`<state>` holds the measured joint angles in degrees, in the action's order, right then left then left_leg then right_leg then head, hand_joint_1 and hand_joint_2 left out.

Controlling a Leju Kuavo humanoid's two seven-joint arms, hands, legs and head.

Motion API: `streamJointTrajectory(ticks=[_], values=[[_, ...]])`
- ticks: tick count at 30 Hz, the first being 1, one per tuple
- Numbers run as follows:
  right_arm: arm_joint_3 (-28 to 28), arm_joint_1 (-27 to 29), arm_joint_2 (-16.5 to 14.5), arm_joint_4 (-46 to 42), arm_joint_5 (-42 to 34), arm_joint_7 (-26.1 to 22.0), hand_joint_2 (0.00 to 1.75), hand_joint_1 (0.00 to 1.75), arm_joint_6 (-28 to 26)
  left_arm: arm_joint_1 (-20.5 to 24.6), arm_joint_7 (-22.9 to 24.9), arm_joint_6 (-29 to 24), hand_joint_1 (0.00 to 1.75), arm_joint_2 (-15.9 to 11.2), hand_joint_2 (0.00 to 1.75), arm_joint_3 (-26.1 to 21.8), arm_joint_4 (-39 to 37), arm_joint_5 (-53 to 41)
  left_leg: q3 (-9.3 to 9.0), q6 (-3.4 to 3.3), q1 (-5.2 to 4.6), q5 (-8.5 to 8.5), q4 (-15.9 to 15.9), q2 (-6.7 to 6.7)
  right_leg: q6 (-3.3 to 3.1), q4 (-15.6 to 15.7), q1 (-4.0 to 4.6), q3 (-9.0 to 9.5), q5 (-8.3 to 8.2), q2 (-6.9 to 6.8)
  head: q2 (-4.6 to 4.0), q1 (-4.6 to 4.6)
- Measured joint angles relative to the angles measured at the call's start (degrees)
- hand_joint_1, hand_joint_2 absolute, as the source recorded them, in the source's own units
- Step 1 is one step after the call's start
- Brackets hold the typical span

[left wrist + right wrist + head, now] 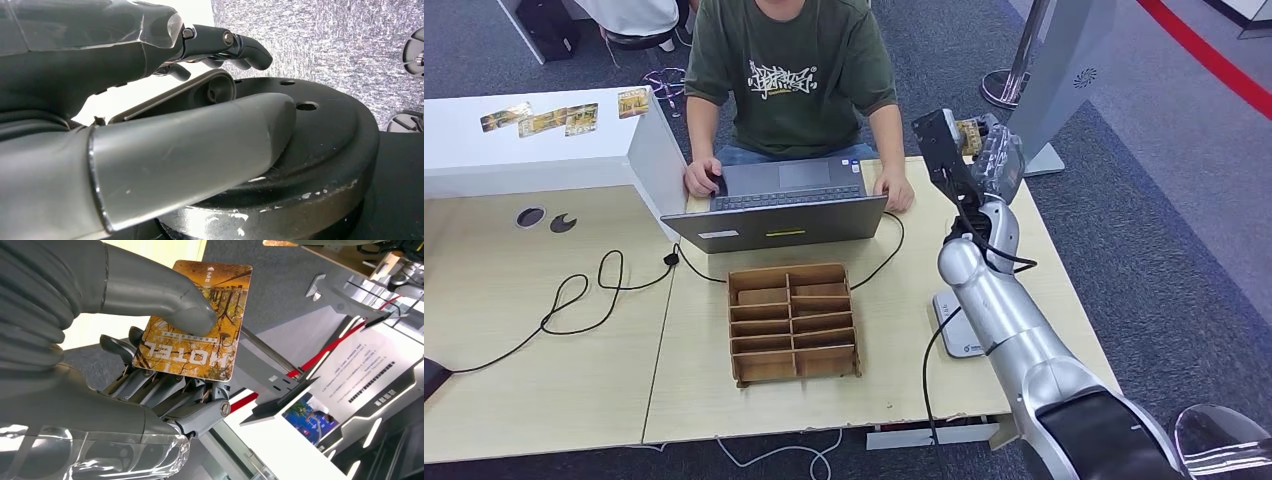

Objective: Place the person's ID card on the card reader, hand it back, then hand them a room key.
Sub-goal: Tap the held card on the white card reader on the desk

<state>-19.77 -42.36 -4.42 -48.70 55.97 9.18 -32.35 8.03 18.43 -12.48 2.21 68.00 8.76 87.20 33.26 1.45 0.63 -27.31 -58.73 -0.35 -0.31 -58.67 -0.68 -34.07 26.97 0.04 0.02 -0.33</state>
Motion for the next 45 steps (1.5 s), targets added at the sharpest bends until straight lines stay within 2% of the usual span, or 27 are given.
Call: streamJointTrajectory(ticks=[13, 28, 45], values=[[0.15, 1.18, 0.66, -4.56, -2.67, 0.2, 1.75, 1.75, -0.22, -0.62, -0.55, -0.02, 0.0, -0.13, 0.0, 0.0, 0.0, 1.04, 0.0, 0.0, 0.0, 0.0, 0.0, 0.01, 0.0, 0.0, 0.0, -0.05, 0.0, 0.02, -0.01, 0.0], [0.18, 9.9, 1.84, -16.35, -3.19, -0.85, 1.75, 1.75, -2.98, -0.78, -0.99, -0.6, 0.0, -0.35, 0.0, -0.01, 0.0, 2.29, 0.0, 0.0, 0.0, 0.0, 0.0, 0.01, 0.0, 0.01, 0.0, -0.05, 0.0, 0.02, -0.02, 0.0], [2.62, 17.41, 4.01, -19.98, -2.03, -0.88, 1.75, 1.75, -2.91, -0.87, -1.07, -0.72, 0.0, -0.36, 0.0, -0.19, 0.0, 2.52, 0.01, 0.01, 0.0, -0.02, 0.0, 0.01, 0.0, 0.02, 0.0, -0.05, 0.01, 0.01, -0.01, 0.0]])
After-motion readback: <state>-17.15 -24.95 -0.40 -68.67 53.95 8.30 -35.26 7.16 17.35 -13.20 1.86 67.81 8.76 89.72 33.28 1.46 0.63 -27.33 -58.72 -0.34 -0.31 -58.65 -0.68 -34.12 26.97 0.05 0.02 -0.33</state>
